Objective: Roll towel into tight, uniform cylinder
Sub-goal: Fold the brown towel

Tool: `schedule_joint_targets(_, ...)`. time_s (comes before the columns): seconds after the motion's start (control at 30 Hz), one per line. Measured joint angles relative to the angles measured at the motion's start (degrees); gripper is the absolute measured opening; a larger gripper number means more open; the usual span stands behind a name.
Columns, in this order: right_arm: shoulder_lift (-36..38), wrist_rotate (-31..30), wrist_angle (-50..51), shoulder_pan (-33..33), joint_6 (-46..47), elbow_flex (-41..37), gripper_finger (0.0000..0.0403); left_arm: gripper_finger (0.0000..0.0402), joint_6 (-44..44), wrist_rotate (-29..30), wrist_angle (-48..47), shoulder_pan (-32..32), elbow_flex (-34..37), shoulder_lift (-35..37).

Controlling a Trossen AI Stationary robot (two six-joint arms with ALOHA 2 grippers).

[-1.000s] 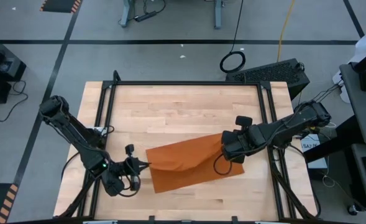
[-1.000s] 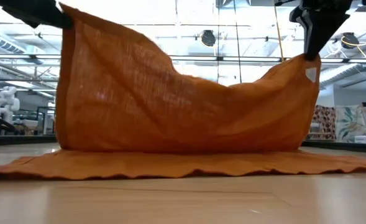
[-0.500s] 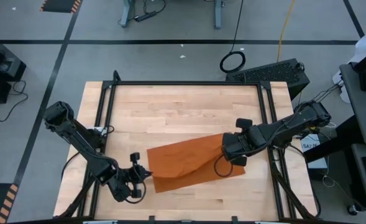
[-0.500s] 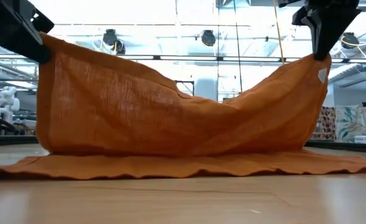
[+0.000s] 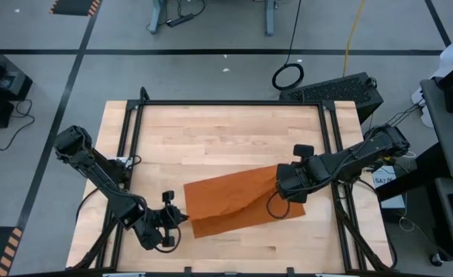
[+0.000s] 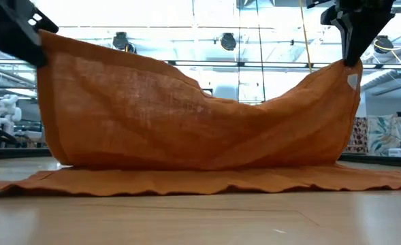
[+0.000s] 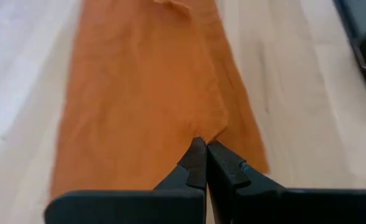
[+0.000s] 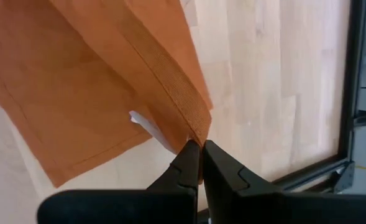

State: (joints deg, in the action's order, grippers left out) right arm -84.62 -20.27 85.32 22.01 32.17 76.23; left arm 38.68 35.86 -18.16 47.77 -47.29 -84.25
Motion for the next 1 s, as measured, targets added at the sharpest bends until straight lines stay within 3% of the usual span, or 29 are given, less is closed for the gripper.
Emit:
schedule_joint_targets(0.2,0.0,4.2,-3.4,0.3,-1.7,0.0,0.0004,0.0002,0.0,-3.3,1.2,0.3,0.0,0.0)
schedule_joint_targets(0.43,0.0,4.2,-4.7,1.1,-1.4,0.0,0.0004,0.0002,0.0,-5.0,2.0,0.3,0.0,-0.2)
schedule_joint_targets(0.67,0.0,5.9,-4.7,2.7,-1.0,-0.1,0.0004,0.0002,0.0,-5.6,4.4,0.3,0.0,-5.0)
schedule_joint_targets(1.0,0.0,7.3,-7.0,5.8,3.4,-6.6,0.0004,0.0002,0.0,-6.0,7.3,0.3,0.0,-7.4)
